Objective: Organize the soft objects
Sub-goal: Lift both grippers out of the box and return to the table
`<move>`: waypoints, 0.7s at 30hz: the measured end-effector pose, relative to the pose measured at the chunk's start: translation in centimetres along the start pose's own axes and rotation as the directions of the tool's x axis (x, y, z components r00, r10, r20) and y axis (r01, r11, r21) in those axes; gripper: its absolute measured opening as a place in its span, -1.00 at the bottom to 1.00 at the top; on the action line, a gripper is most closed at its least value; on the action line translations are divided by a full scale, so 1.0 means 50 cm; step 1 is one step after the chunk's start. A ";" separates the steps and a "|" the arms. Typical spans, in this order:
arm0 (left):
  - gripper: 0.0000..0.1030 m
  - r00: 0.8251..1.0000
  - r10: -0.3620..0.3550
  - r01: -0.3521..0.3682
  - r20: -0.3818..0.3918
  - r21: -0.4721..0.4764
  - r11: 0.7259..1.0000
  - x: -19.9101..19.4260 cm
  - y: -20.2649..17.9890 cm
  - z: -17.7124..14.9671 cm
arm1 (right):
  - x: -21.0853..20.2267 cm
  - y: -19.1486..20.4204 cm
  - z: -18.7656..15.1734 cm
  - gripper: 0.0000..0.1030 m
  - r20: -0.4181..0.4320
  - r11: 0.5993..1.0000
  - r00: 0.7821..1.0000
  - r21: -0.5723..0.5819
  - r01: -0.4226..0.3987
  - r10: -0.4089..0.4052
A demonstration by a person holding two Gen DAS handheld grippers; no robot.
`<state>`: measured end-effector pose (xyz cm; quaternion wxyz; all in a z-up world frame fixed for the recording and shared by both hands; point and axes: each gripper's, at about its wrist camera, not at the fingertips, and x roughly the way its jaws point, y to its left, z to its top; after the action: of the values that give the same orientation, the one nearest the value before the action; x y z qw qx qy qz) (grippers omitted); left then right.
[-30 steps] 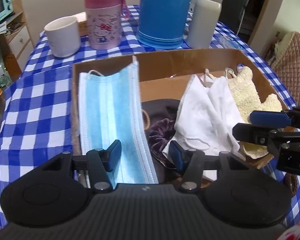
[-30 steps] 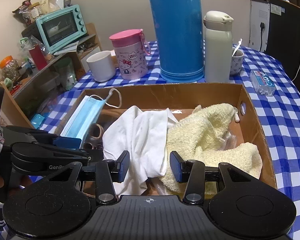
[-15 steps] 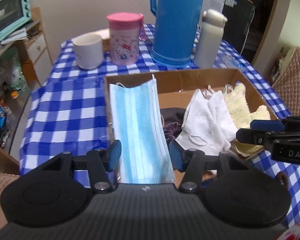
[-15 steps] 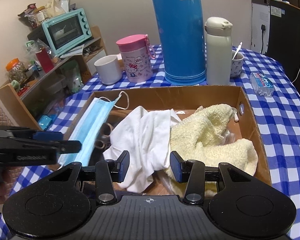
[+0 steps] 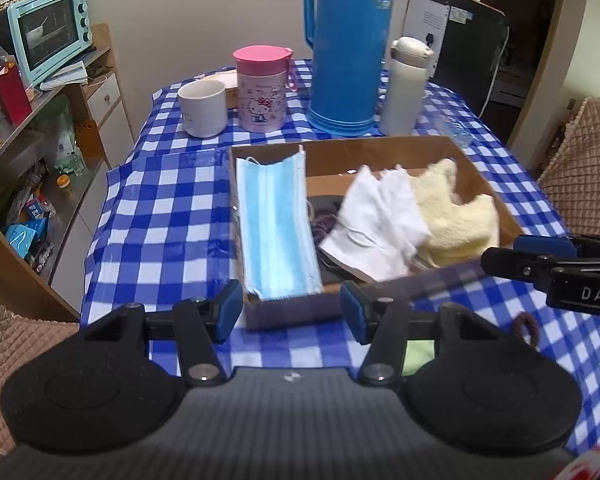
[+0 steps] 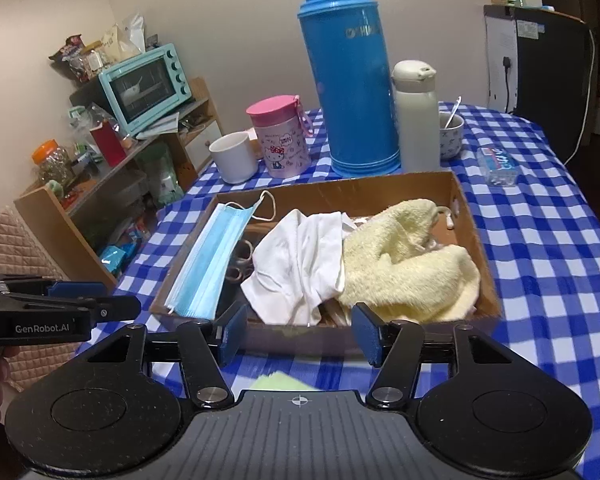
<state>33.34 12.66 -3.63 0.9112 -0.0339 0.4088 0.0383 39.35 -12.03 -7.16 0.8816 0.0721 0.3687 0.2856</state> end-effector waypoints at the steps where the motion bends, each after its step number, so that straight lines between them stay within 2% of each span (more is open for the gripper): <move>1: -0.01 1.000 0.000 0.000 -0.003 0.003 1.000 -0.010 -0.008 -0.004 | -0.012 0.000 -0.005 0.16 -0.002 1.000 1.000 0.001 0.001 -0.001; 11: 0.00 0.999 -0.020 0.021 -0.033 0.028 0.999 -0.086 -0.083 -0.063 | -0.114 -0.014 -0.074 0.18 -0.049 1.000 0.999 0.025 -0.017 0.018; 21: 0.00 0.997 -0.024 0.028 -0.072 0.051 0.998 -0.105 -0.138 -0.115 | -0.178 -0.057 -0.151 0.20 -0.111 0.996 0.994 0.085 -0.008 0.018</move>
<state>26.28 5.03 -3.29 0.8971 -0.0168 0.4413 0.0145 30.38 -19.96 -8.12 0.8538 0.0954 0.4288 0.2793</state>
